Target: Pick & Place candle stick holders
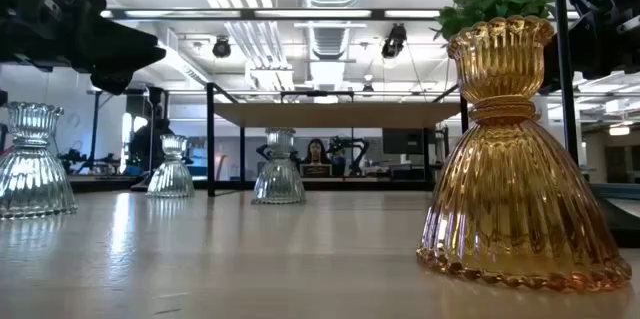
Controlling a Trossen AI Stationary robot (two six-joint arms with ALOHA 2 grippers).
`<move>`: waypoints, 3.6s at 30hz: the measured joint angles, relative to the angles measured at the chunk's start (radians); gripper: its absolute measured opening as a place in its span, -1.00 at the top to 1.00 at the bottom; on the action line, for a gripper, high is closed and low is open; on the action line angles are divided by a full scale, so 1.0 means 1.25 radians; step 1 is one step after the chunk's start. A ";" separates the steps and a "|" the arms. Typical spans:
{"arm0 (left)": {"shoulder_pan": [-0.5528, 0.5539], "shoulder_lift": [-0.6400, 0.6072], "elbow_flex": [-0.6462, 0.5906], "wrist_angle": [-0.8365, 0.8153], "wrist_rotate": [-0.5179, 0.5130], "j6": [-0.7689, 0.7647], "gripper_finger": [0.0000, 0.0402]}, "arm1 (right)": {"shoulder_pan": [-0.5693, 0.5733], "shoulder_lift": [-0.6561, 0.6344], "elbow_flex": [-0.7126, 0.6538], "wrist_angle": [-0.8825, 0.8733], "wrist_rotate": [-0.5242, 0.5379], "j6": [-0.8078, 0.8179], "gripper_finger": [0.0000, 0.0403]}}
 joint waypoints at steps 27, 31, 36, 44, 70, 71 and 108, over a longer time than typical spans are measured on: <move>0.000 0.000 0.000 0.000 0.000 0.000 0.27 | 0.000 0.000 0.000 0.001 0.000 -0.001 0.96; 0.000 0.000 0.000 0.000 0.000 0.000 0.27 | 0.000 0.000 0.000 0.030 0.002 -0.001 0.96; 0.000 0.000 0.000 0.000 0.000 0.000 0.27 | 0.000 0.000 0.000 0.383 0.090 0.130 0.96; 0.000 0.000 -0.003 0.027 -0.026 0.011 0.27 | 0.000 0.000 0.114 0.856 -0.074 -0.260 0.96; 0.001 0.010 0.205 0.435 -0.214 0.075 0.27 | 0.000 0.589 1.107 -0.383 -0.105 -0.102 0.96; 0.001 0.017 0.244 0.367 -0.213 0.063 0.27 | 0.000 0.597 1.115 -0.400 -0.105 -0.089 0.96; 0.001 0.287 0.749 -0.335 -0.370 0.178 0.27 | 0.249 0.633 0.722 -0.724 -0.142 0.645 0.96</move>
